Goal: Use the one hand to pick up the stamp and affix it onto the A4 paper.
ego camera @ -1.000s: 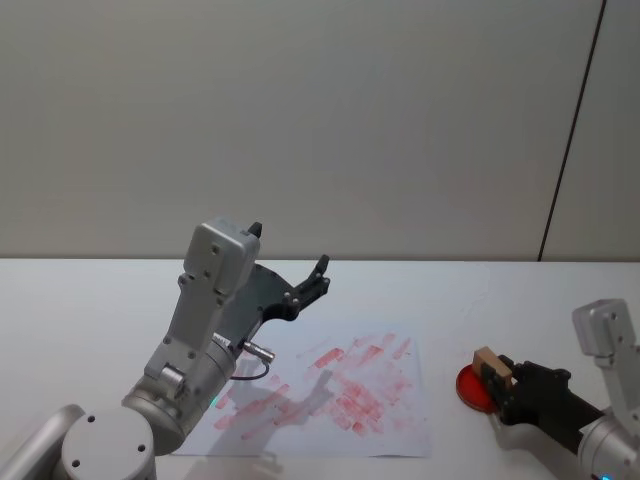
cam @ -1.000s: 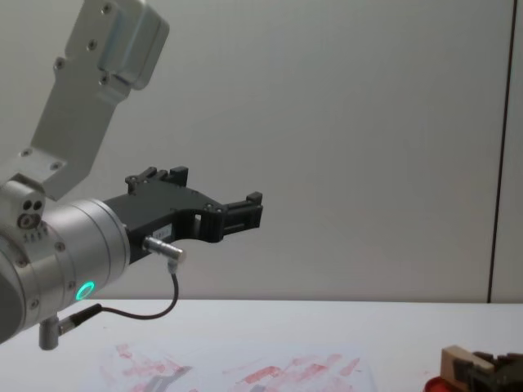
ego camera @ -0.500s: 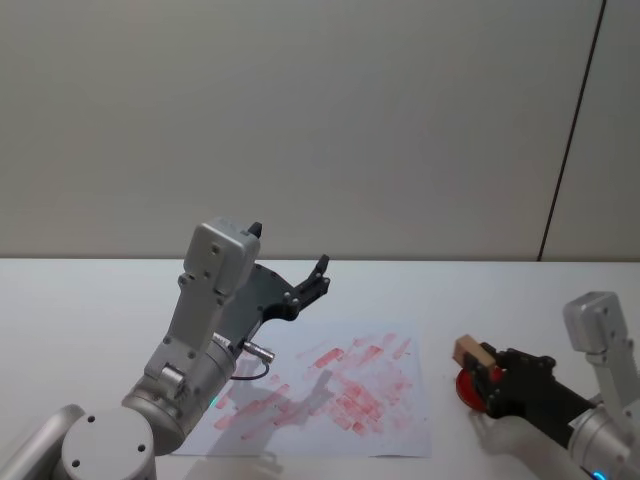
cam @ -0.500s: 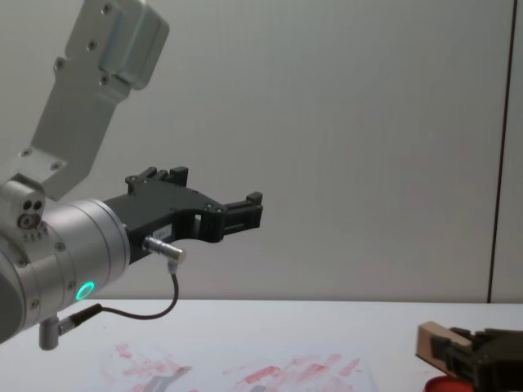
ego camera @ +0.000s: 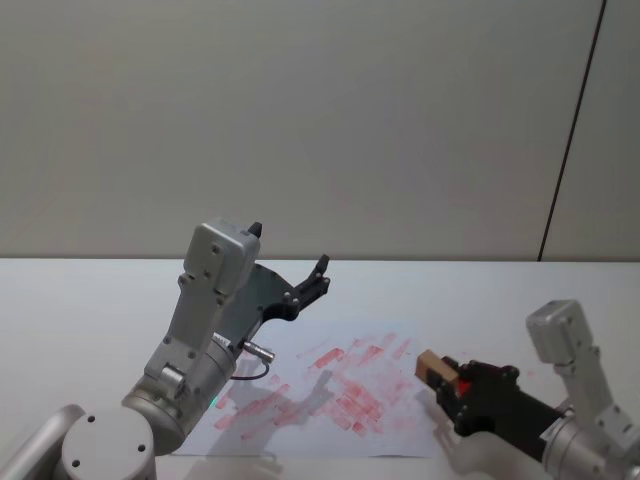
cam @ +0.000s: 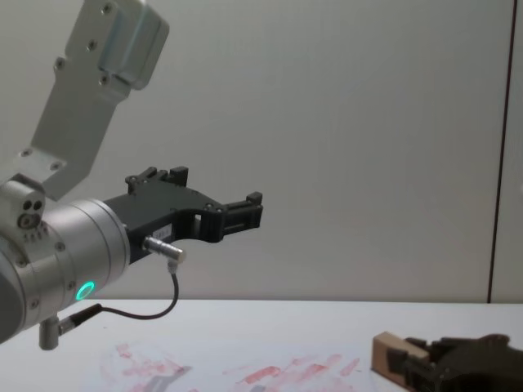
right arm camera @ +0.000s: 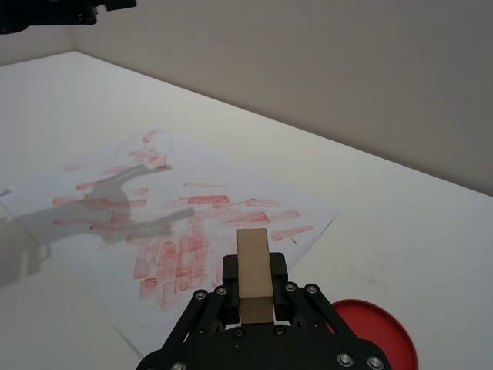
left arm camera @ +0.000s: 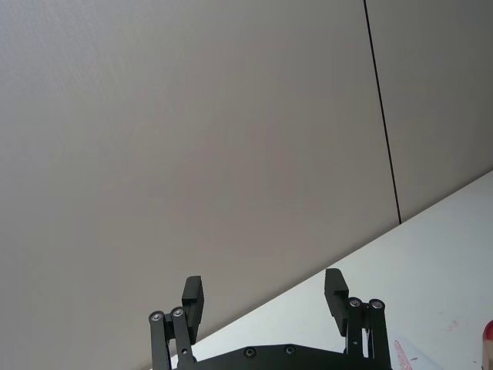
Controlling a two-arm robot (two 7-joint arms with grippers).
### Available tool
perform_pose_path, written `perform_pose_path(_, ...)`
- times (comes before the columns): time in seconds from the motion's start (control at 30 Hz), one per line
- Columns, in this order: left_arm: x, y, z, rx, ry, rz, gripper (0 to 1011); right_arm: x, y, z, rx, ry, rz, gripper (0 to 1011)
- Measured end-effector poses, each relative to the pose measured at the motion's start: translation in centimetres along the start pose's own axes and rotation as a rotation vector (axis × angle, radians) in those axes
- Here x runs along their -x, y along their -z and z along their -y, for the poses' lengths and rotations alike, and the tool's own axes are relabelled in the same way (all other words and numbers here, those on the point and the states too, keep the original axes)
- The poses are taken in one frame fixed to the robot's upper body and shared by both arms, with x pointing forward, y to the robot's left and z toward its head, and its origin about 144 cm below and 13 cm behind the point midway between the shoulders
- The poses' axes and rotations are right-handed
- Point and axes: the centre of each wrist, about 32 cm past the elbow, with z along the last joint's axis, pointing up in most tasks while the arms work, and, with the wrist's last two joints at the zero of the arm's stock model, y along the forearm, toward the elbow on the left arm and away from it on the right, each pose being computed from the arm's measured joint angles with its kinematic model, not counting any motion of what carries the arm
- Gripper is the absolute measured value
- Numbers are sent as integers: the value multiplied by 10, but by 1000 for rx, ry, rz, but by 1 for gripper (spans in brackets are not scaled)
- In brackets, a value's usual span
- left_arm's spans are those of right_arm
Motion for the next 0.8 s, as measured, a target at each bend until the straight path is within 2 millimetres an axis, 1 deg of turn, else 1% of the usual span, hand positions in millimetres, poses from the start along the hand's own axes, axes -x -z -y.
perform_pose_path(0.37, 0, 0, 0, 0, 0, 0, 1002, 13, 3, -8, 40, -82, 34, 216)
perform_pose_path(0.8, 0, 0, 0, 0, 0, 0, 1002, 19, 11, -16, 85, -107, 71, 216)
